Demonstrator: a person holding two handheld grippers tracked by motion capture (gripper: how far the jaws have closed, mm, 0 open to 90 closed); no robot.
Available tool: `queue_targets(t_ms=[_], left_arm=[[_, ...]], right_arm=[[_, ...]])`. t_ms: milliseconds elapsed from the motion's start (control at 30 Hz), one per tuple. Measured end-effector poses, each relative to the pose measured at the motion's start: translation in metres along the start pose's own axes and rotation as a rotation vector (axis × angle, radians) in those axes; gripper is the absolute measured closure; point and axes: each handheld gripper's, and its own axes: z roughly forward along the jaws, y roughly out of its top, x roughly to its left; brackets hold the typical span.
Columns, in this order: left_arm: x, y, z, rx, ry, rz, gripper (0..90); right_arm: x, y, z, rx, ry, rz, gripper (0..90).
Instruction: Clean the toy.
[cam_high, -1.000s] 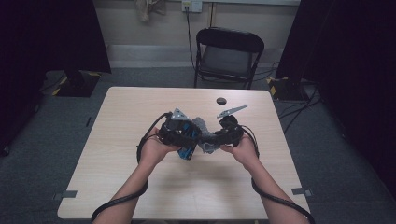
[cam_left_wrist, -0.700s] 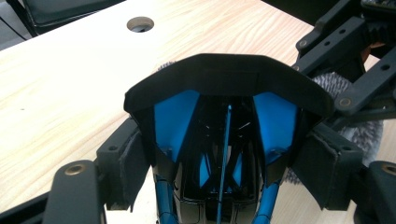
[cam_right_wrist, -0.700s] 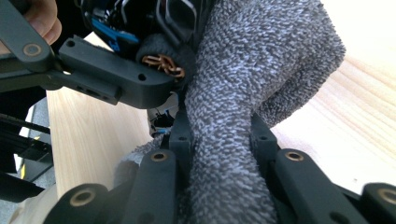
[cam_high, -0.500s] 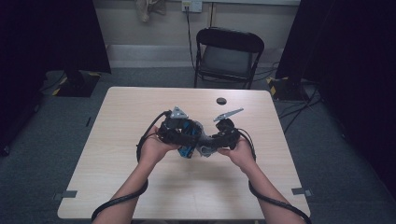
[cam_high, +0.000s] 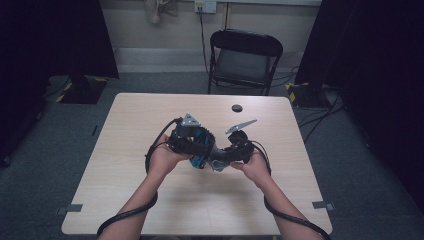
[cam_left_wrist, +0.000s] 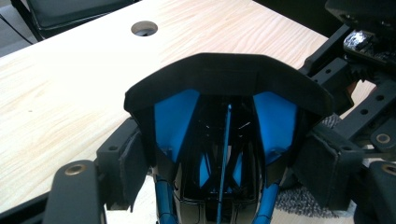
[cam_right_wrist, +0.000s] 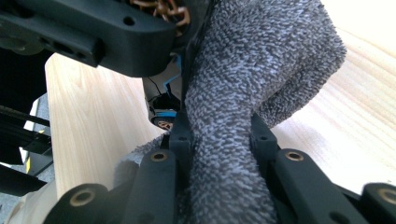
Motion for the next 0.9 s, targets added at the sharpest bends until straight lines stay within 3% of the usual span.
queue_targets(t_ms=[467,900], left_arm=[[0.0,0.002,-0.002,-0.013,0.001,-0.006,25.4],[0.002,0.001,-0.003,-0.01,0.004,-0.015,25.4]], right_arm=[[0.0,-0.007,0.008,0.012,0.014,0.002,70.6],[0.001,-0.02,0.026,0.039,0.035,0.016,70.5]])
